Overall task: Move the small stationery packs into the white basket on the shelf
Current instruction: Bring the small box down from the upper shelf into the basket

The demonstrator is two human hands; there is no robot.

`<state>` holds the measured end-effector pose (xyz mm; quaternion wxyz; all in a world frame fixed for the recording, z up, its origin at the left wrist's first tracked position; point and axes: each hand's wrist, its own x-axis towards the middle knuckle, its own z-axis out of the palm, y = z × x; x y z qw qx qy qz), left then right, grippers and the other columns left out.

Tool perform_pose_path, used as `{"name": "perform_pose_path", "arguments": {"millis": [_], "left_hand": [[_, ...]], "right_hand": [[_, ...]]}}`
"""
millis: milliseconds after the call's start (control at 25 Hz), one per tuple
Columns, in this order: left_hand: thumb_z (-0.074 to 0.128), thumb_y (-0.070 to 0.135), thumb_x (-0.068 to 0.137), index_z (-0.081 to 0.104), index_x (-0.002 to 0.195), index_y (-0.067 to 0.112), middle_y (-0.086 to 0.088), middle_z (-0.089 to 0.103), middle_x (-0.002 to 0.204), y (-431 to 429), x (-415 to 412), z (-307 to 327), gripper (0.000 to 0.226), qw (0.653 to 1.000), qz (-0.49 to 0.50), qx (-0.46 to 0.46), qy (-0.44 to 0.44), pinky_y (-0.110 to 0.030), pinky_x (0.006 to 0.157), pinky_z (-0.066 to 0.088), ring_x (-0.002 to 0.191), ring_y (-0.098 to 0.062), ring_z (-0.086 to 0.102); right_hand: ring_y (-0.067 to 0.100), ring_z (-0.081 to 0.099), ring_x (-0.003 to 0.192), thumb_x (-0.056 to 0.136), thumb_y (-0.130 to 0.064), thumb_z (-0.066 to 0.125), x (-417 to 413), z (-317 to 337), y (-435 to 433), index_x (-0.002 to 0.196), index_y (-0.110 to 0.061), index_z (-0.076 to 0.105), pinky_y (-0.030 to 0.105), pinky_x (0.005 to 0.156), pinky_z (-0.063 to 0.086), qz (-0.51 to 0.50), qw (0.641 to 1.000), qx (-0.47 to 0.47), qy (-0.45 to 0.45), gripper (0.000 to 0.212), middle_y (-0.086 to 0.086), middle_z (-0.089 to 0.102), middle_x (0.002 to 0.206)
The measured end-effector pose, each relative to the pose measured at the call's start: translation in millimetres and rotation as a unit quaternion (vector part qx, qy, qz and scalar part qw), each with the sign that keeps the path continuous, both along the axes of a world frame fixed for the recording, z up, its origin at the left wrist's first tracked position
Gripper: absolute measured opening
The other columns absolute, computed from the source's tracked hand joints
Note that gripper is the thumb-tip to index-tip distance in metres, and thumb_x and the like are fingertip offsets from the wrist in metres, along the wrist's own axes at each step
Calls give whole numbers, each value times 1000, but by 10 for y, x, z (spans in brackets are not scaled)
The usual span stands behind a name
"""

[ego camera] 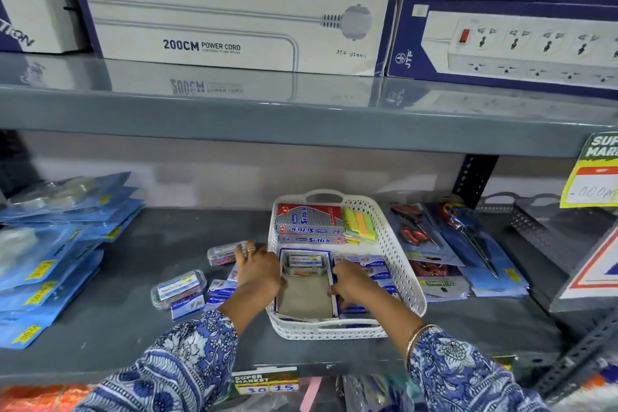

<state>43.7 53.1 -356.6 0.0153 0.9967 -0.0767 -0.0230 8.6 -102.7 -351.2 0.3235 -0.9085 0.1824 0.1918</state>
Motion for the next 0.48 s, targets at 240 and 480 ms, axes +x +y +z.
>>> {"name": "perform_pose_path", "arguments": {"millis": [240, 480], "left_hand": [[66, 56, 74, 56, 121, 12, -4, 46, 135, -19, 53, -74, 65, 999, 12, 2, 35, -42, 106, 14, 132, -27, 20], [69, 56, 71, 52, 125, 14, -3, 45, 135, -62, 57, -68, 70, 998, 4, 43, 39, -42, 105, 15, 132, -28, 21]], "right_hand": [[34, 66, 105, 80, -8, 72, 26, -101, 17, 108, 1, 55, 40, 89, 54, 24, 993, -102, -49, 33, 22, 64, 119], [31, 62, 111, 79, -10, 73, 31, -143, 7, 111, 2, 57, 34, 85, 50, 29, 986, -143, -78, 38, 20, 63, 120]]}}
